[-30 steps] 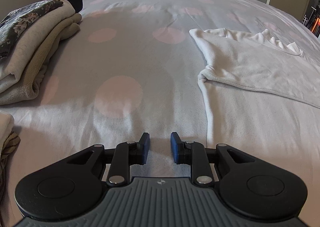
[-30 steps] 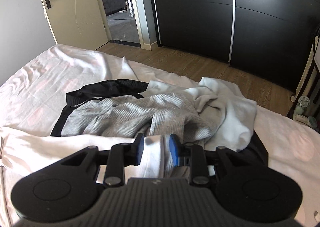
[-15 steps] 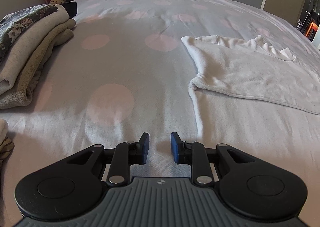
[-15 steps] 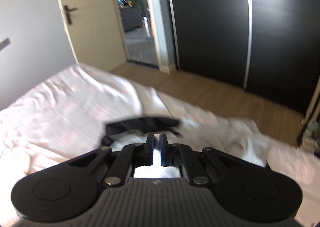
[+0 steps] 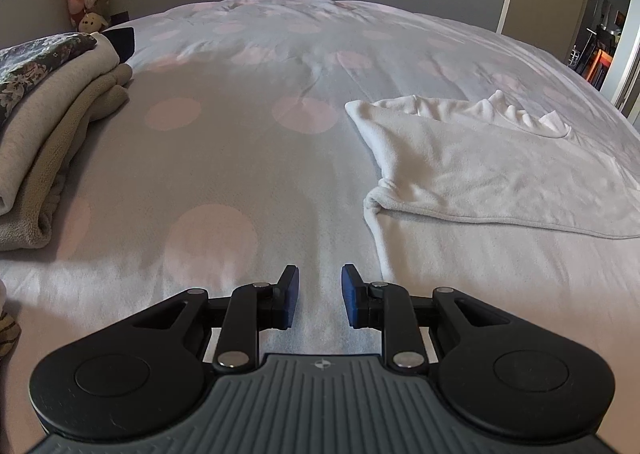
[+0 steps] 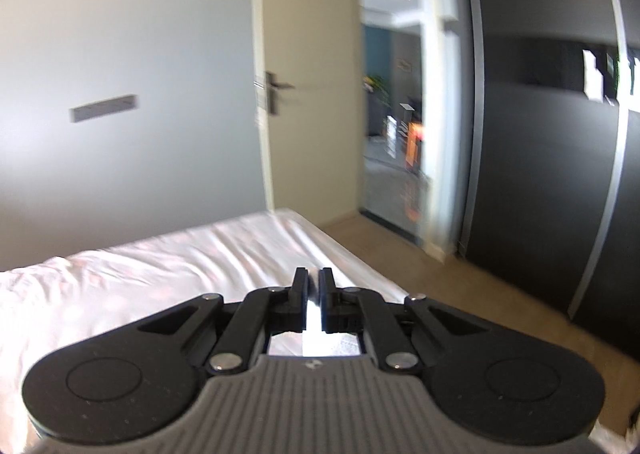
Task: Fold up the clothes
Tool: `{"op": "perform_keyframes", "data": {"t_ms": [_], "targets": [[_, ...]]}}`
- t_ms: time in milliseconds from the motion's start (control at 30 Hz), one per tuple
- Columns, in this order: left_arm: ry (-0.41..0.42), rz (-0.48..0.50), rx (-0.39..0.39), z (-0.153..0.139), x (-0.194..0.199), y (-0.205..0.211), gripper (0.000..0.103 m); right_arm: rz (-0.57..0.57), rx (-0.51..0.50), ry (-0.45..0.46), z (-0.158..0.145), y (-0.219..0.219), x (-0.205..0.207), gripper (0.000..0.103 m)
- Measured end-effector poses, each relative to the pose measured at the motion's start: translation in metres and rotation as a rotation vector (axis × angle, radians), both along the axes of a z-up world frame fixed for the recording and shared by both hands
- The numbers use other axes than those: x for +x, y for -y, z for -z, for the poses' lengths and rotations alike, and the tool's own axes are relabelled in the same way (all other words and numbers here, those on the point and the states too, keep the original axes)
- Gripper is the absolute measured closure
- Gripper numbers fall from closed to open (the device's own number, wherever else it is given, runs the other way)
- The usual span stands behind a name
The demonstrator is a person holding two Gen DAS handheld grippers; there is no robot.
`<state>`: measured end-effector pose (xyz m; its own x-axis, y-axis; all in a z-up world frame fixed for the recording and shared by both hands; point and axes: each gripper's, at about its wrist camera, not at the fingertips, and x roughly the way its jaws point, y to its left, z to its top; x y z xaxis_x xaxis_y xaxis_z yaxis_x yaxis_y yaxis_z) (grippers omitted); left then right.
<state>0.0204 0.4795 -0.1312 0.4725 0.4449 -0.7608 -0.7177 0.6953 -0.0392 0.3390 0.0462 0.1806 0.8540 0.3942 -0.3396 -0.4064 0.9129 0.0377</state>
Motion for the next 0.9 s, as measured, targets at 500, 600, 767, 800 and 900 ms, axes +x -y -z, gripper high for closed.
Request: {"op": "perform_keyframes", "data": {"t_ms": [500,600,767,800,900], "targets": [[0.059,0.020,-0.066,0.006,0.000,-0.028,0.082,-0.383,-0.045,0.005,-0.004,-0.233,-0.083,0.096],[0.080,0.008,-0.089,0.006,-0.002,-0.032,0.082,-0.453,-0.080,-0.044,0.028,-0.263,-0.095,0.096],[0.094,-0.006,-0.112,0.007,-0.004,-0.037,0.081,-0.532,-0.151,-0.140,0.095,-0.311,-0.114,0.096],[0.095,-0.009,-0.114,0.007,-0.004,-0.038,0.081,-0.542,-0.162,-0.156,0.108,-0.320,-0.117,0.096],[0.102,-0.017,-0.121,0.010,-0.005,-0.041,0.081,-0.573,-0.184,-0.206,0.145,-0.345,-0.123,0.100]]}}
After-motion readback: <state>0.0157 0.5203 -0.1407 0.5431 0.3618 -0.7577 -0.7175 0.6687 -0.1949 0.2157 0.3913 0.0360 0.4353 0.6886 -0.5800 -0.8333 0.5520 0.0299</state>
